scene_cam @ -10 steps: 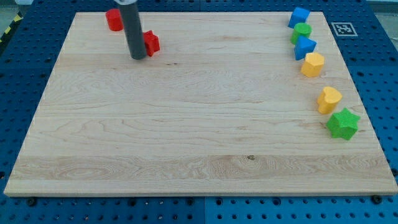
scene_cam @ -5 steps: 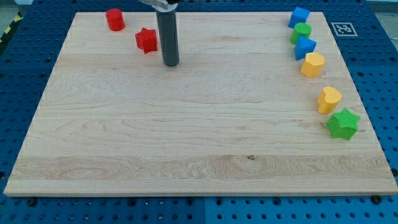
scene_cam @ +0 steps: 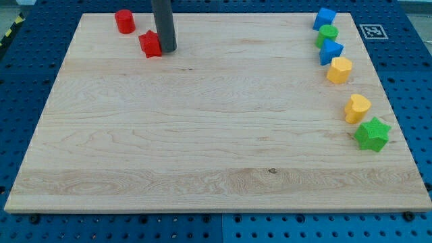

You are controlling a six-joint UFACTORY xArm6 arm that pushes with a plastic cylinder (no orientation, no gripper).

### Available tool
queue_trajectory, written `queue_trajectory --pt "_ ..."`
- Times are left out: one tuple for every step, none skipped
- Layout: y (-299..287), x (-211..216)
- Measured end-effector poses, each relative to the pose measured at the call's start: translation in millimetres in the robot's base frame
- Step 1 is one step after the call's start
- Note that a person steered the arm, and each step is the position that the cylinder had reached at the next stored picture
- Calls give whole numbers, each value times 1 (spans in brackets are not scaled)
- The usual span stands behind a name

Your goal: Push the red star into the red circle

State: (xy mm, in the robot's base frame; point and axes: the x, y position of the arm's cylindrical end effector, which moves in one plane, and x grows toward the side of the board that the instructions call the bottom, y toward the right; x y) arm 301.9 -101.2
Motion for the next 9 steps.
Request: queue_trajectory --pt "0 0" --pt "0 4" --pt "-7 20" --pt "-9 21" --pt "-21 21" --pt "-53 20" --pt "-68 10" --pt "-71 -8" --pt "-73 -26"
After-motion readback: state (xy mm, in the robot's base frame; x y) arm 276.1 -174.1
